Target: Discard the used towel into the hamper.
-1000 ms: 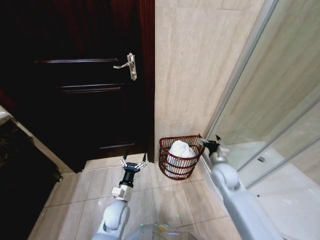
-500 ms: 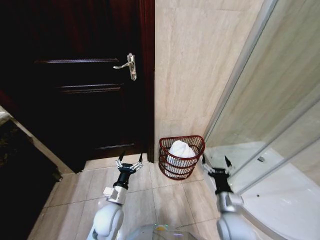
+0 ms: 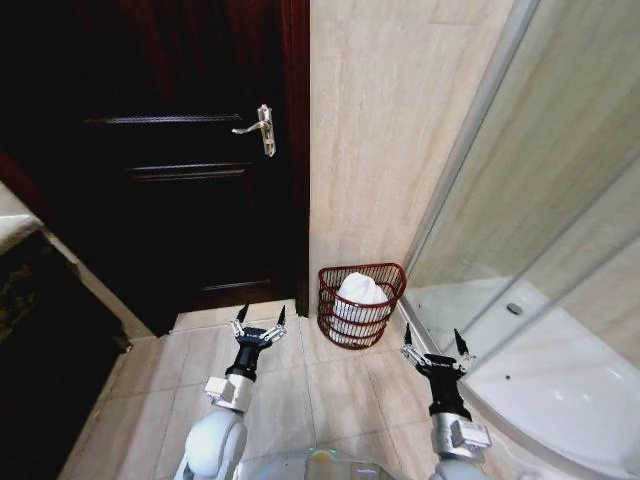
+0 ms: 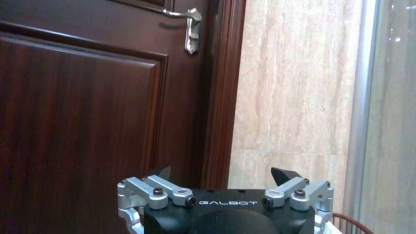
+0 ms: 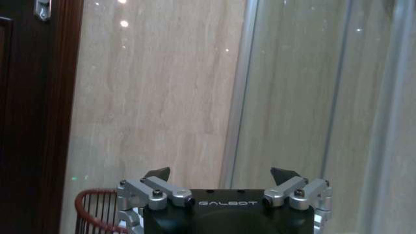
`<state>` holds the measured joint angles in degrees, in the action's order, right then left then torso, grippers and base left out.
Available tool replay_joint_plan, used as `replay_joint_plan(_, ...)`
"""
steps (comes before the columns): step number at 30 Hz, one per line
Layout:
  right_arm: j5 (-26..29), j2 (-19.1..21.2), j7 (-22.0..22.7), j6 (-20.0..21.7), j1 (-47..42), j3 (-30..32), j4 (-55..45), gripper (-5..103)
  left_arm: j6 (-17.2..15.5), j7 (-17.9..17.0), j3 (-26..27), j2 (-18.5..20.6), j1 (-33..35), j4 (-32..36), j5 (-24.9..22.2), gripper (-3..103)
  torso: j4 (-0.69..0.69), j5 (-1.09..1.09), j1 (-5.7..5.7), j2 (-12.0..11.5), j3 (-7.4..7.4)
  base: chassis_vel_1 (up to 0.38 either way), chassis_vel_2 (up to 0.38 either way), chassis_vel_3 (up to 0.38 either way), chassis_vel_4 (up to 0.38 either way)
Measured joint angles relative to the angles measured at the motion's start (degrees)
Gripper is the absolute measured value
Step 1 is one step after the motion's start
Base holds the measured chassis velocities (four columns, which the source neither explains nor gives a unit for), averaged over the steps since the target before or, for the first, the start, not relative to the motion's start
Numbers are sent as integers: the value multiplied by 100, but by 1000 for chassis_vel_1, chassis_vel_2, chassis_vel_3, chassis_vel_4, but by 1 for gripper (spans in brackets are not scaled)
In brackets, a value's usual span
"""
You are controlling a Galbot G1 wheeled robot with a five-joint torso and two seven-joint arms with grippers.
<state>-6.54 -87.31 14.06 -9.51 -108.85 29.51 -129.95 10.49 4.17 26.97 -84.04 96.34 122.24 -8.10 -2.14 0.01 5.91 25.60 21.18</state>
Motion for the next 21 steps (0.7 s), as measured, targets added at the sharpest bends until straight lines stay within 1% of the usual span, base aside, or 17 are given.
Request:
replay_joint_plan(5,5,-15,0,-111,-107,10,70,100,58,27,17,8,-4,-79,0,100,0,-1,0,0,0,139,-118,-128,137)
replay_joint_plan(13,92,-12,88,-396,-375,8,179,100,88,37,22,8,-26,-116,6,100,0,0,2,0,1,71,-80,-82,88)
replay_joint_plan(16,166,21,178,-580,-490,44,242,100,122,37,56,5,-13,-86,69,100,0,-1,2,0,1,119,-103,-107,103)
replay_joint_plan(21,213,28,300,-701,-528,66,304,100,184,31,55,-5,-7,-64,152,100,0,-1,1,0,0,110,-109,-113,87)
